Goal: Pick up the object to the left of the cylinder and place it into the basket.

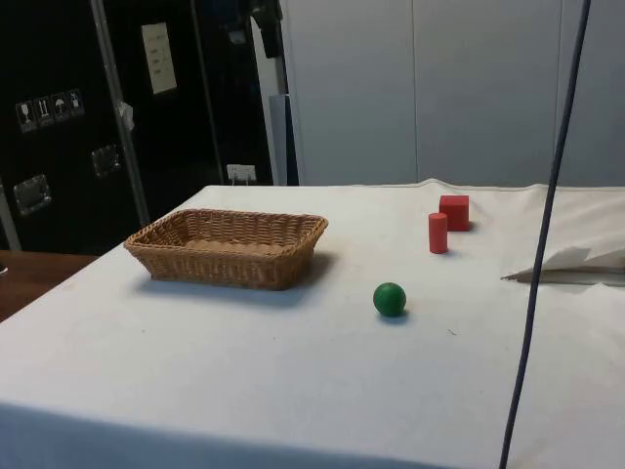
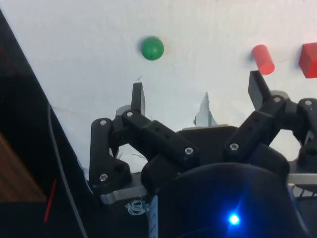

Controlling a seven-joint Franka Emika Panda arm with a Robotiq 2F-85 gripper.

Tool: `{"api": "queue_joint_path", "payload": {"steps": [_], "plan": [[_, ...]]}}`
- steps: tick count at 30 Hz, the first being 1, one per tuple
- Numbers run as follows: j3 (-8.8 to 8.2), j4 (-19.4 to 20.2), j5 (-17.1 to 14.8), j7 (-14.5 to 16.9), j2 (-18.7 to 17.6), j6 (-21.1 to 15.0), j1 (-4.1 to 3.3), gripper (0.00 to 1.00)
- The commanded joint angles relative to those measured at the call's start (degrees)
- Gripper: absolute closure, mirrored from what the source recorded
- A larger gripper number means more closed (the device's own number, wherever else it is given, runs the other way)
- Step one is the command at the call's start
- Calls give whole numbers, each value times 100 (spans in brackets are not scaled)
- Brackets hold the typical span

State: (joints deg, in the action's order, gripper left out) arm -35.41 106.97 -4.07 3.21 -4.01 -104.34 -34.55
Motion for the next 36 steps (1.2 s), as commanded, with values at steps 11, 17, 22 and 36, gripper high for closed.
{"api": "queue_joint_path", "payload": {"steps": [11,17,22,36], "plan": [[132,533,252,-212,350,-418,-29,0],[223,854,367,-315,533,-653,-17,0],[309,1123,470,-413,688,-854,-11,0],[584,1874,676,-699,1077,-1369,6,0]]}}
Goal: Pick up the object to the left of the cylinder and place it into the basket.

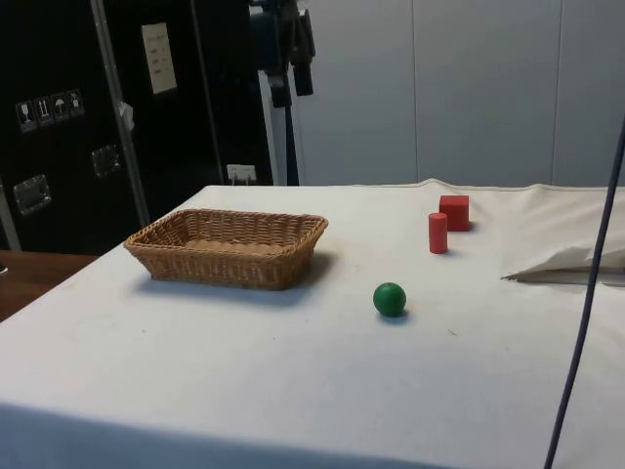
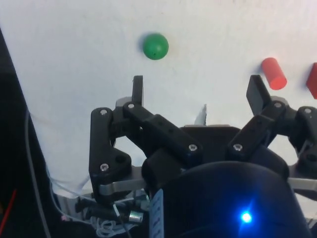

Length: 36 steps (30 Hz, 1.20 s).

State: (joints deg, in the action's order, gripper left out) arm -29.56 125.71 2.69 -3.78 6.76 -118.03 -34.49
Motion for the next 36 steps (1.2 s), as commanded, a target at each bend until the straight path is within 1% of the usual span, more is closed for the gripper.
{"api": "queue_joint_path", "payload": {"steps": [1,2,6,9,10,11,16,18,19,20,21,27,28,29,30,36], "plan": [[23,57,17,-29,23,-52,0,0],[63,138,126,-149,80,-172,-6,0],[195,350,212,-298,166,-355,0,0],[258,481,241,-372,201,-481,6,0],[229,395,138,-264,155,-344,0,0],[275,527,252,-390,206,-533,6,0],[367,802,309,-498,218,-877,6,0],[390,888,315,-521,212,-997,11,0],[367,825,212,-418,178,-882,0,0],[401,928,321,-533,206,-1049,11,0],[424,1026,332,-550,206,-1175,11,0],[464,1312,344,-584,206,-1530,17,0],[441,1266,223,-476,178,-1432,0,0],[464,1369,344,-590,201,-1599,17,0],[470,1467,350,-590,201,-1725,23,0],[487,1748,372,-607,201,-2080,29,0]]}}
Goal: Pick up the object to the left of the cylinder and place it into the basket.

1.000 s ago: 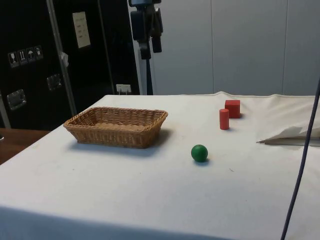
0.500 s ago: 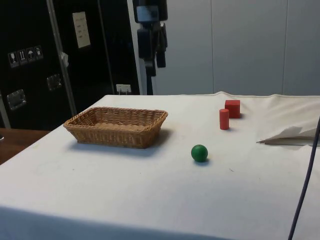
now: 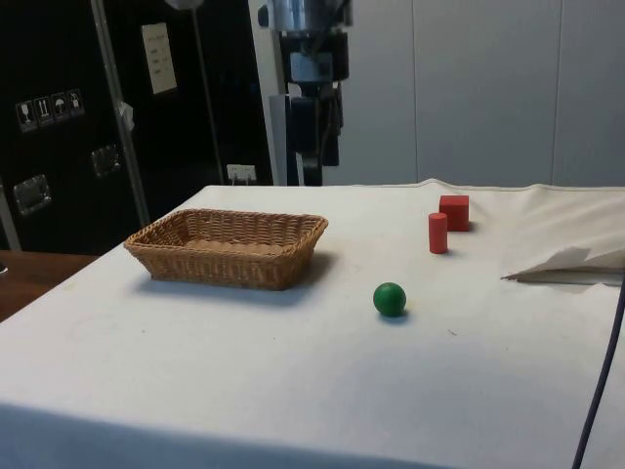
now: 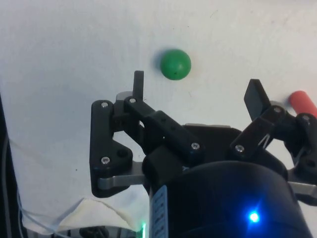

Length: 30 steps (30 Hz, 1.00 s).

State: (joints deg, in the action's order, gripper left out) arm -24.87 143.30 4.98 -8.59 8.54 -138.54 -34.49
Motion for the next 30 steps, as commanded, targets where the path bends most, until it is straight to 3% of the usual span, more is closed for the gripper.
{"api": "queue_joint_path", "payload": {"steps": [1,2,3,6,9,10,11,16,17,18,23,24,25,30], "plan": [[23,74,149,-126,29,-132,29,0],[0,0,0,0,0,0,0,0],[29,120,149,-126,23,-189,34,0],[34,241,155,-126,17,-361,40,0],[34,390,132,-97,0,-567,34,0],[17,344,0,0,0,-458,0,0],[34,424,126,-97,-6,-619,34,0],[40,647,115,-86,-40,-905,34,0],[23,619,0,6,-17,-796,0,0],[46,688,120,-92,-46,-957,34,0],[74,911,132,-115,-86,-1255,34,0],[52,900,0,6,-40,-1146,0,0],[80,945,126,-115,-92,-1306,34,0],[86,1163,103,-92,-172,-1621,34,0]]}}
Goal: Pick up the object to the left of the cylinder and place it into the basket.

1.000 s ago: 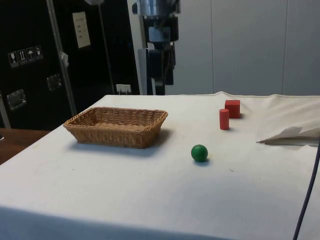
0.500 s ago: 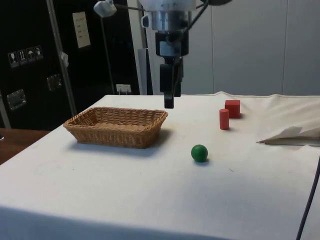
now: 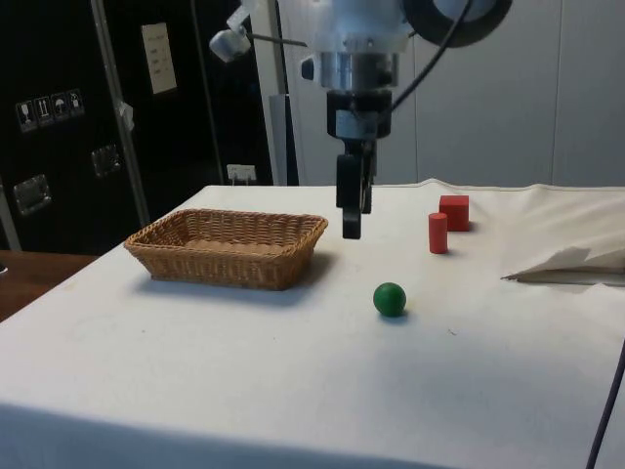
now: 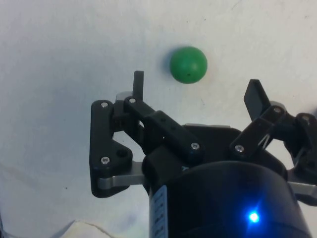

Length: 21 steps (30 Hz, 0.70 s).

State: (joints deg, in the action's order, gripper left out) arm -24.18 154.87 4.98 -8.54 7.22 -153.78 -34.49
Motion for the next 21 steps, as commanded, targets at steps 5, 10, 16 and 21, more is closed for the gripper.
{"api": "queue_joint_path", "payload": {"steps": [5,10,16,21], "plan": [[17,160,74,-80,-126,-355,23,0],[29,286,40,-69,-252,-625,11,0],[34,390,0,-52,-453,-928,0,0],[46,430,-52,-23,-659,-1163,-11,0]]}}
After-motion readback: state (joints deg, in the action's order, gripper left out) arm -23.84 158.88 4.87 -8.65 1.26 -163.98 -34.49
